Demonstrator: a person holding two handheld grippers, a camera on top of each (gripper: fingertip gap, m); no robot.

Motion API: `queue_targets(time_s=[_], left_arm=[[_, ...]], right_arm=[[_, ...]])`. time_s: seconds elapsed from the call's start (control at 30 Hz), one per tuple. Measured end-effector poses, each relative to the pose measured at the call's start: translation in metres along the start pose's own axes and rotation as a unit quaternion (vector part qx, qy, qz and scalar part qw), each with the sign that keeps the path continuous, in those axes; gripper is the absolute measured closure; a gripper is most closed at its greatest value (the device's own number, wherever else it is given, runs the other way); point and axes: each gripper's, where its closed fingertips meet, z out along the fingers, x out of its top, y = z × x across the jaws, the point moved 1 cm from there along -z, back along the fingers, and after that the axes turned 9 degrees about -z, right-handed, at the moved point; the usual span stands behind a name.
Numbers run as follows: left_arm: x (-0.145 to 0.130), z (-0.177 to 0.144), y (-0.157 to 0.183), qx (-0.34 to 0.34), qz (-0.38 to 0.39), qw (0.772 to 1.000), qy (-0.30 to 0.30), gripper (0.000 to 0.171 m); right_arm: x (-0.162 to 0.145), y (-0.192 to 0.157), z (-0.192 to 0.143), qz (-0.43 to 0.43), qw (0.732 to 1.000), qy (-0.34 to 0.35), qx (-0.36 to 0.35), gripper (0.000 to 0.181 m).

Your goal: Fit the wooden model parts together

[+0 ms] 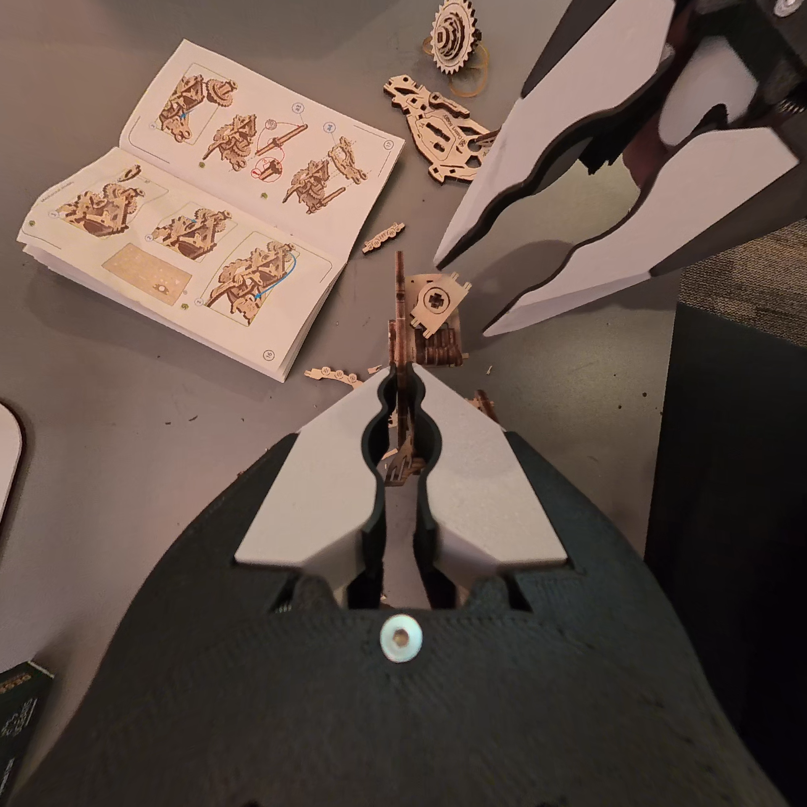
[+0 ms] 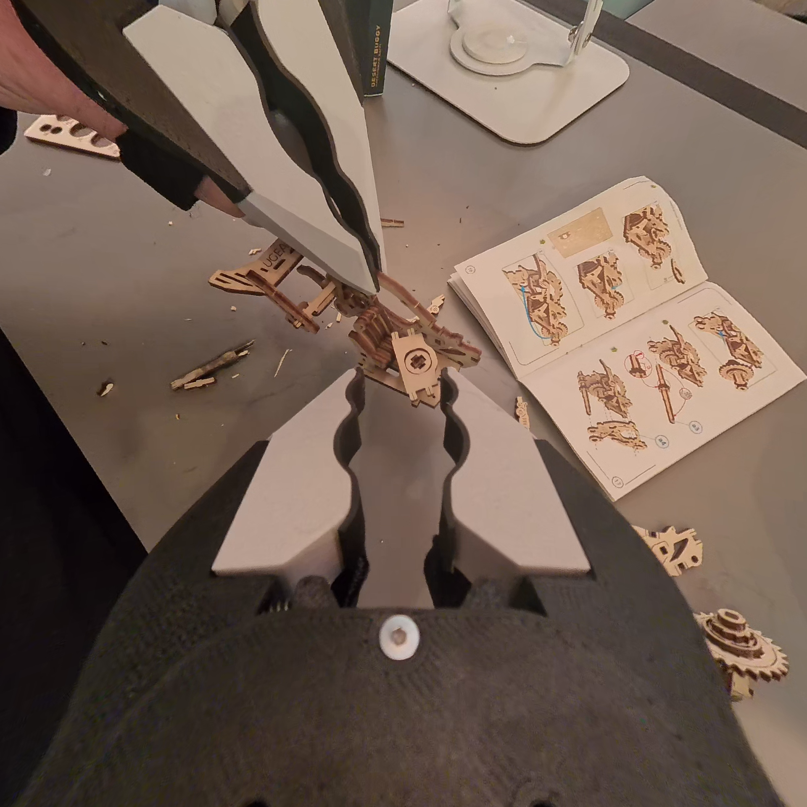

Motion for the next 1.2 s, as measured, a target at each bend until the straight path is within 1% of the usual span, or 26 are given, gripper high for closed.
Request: queue_targets(time_s=[0.4, 0.63, 0.8, 1.13, 1.2], left_arm=[[-0.0020, 0.0019, 0.0014, -0.002, -0.003, 1.000, -0.004, 0.171], [-0.0030, 0.0015, -0.0004, 0.001, -0.008, 1.000, -0.003, 0.171], [-0.0031, 0.0023, -0.0002, 0.000, -0.012, 1.000, -0.002, 0.171], [-0.0010, 0.0008, 0.0035, -0.001, -0.011, 1.000, 0.002, 0.171], [-0.0011, 0.0002, 0.0037, 0.000, -0.011, 1.000, 0.002, 0.171]], right_arm=[[-0.0022, -0.0019, -0.0029, 0.005, 1.000, 0.016, 0.002, 0.146], [-0.0031, -0.0047, -0.0005, 0.007, 1.000, 0.014, 0.011, 0.141], [-0.0052, -0.0011, 0.0003, 0.009, 1.000, 0.014, 0.000, 0.140], [-0.0071, -0.0018, 0.0044, 0.003, 1.000, 0.009, 0.000, 0.151], [-0.0069, -0.0007, 0.0043, 0.003, 1.000, 0.008, -0.003, 0.156]])
